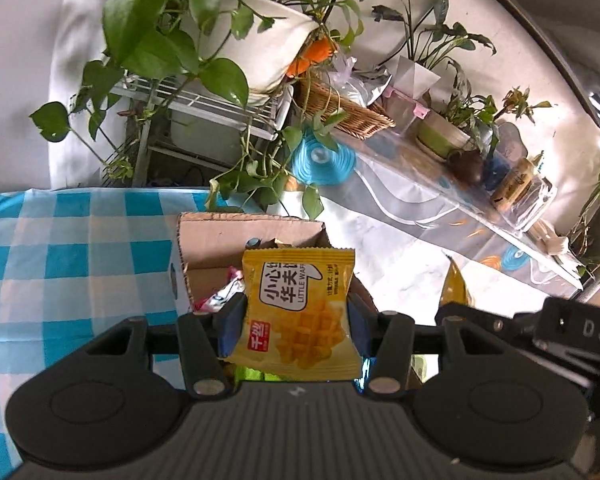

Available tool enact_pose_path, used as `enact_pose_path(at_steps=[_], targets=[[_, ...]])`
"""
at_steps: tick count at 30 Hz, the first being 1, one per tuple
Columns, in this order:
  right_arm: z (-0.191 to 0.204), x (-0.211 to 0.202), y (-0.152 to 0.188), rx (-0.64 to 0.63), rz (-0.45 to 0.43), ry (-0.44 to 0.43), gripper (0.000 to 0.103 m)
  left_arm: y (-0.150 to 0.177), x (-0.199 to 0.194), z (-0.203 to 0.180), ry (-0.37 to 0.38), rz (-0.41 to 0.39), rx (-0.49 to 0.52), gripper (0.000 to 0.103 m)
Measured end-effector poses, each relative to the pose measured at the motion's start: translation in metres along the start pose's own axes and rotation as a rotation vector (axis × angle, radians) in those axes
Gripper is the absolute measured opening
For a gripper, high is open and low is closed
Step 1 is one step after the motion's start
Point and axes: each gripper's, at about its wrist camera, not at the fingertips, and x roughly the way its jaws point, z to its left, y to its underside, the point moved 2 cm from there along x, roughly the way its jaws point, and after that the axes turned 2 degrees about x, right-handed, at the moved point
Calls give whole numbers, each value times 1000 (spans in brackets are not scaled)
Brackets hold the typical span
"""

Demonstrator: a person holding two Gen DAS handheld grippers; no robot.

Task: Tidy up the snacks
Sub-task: 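Open left tool over box while right tool releases orange-yellow bag inside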

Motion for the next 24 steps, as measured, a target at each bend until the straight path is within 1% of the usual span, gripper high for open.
enact_pose_path(at_steps=[3, 4, 5, 6, 7, 9, 10, 11, 12, 15, 21, 24], targets=[[-2, 5, 0, 17, 8, 15, 56, -4, 9, -2, -6, 6, -16, 54], [-3, 8, 0, 30, 13, 22, 57, -5, 12, -3, 1, 7, -19, 59], [-5, 10, 0, 45, 18, 28, 58, -6, 13, -4, 6, 7, -15, 69], [-8, 13, 0, 62, 29, 35, 58, -8, 14, -6, 0, 6, -5, 74], [-9, 16, 1, 75, 41, 37, 59, -9, 13, -8, -29, 0, 10, 77], [-13, 19, 2, 107, 56, 40, 64, -12, 11, -10, -36, -9, 35, 78], [-14, 19, 2, 118, 56, 42, 66, -13, 8, -10, -41, -12, 42, 80], [-15, 17, 2, 120, 53, 43, 67, -14, 7, -10, -55, -10, 46, 87], [-15, 16, 2, 121, 47, 46, 68, -14, 5, -10, -72, -8, 48, 89], [-15, 14, 2, 118, 37, 56, 71, -14, -1, -8, -93, -15, 53, 91], [-10, 15, 2, 59, 27, 95, 74, -11, -6, -8, -223, 34, 117, 93], [-8, 16, 2, 34, 25, 119, 76, -9, -10, -7, -260, 42, 125, 94]])
